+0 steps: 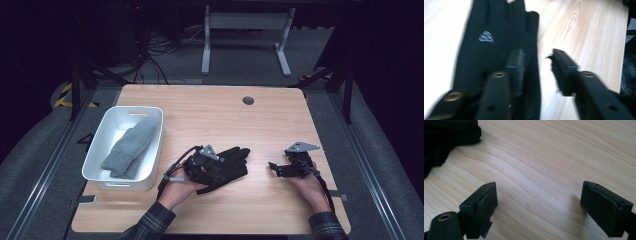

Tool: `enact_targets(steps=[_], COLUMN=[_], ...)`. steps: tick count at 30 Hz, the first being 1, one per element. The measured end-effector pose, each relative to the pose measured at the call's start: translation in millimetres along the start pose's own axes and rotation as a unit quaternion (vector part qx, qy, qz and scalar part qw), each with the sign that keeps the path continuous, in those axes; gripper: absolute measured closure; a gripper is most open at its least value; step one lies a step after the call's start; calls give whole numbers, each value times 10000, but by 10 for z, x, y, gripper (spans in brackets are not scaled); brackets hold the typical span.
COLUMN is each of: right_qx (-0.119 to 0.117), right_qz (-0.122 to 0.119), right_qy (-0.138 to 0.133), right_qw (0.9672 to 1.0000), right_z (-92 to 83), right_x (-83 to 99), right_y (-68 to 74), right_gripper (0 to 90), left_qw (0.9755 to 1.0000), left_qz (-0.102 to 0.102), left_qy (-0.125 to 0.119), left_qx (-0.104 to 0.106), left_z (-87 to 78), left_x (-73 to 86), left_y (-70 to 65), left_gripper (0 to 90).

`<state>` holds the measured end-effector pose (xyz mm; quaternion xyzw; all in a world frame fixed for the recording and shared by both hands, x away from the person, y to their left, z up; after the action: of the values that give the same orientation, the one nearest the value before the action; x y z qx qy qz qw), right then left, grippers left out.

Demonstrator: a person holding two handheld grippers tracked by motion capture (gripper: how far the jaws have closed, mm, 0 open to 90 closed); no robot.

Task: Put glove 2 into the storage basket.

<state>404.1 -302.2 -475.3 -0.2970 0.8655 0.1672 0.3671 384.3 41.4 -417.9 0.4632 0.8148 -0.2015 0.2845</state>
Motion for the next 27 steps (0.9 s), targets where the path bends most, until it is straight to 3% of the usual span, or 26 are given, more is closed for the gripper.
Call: enact_targets(steps=[6,9,12,19,24,27], right_qx=[-13,-17,-16,-19,-25,-28], right_qz=[-10,-7,-6,-8,-16,-19], right_qy=[3,2,2,1,3,3], right_qw=[10000,10000,10000,10000,10000,10000], right_z=[-1,-1,-1,-1,-1,-1], right_x=[1,1,1,1,2,2], right_y=[3,4,5,6,7,7], right_gripper=[147,147,147,147,149,149], left_qw=[10000,9999,10000,9997,9989,9983], left_qz=[-11,38,30,131,318,364], left_qy=[-21,118,58,204,308,411], left_qx=[29,43,73,102,-151,-176], left_z=[8,87,134,325,431,479], left_x=[-61,-86,-120,-151,-146,-134], left_y=[210,298,358,340,318,306], left_gripper=[348,285,236,171,162,156])
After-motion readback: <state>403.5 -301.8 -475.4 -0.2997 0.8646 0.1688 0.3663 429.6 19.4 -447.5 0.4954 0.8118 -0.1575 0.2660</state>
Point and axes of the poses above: each handheld gripper's, and its own axes: z roughly forward along the jaws, x roughly out of its underside, y roughly to its left, the point moved 1 cm from there along z, roughly forward along the jaws, and after that the axes turned 9 degrees about -x, right-handed, at the moved point
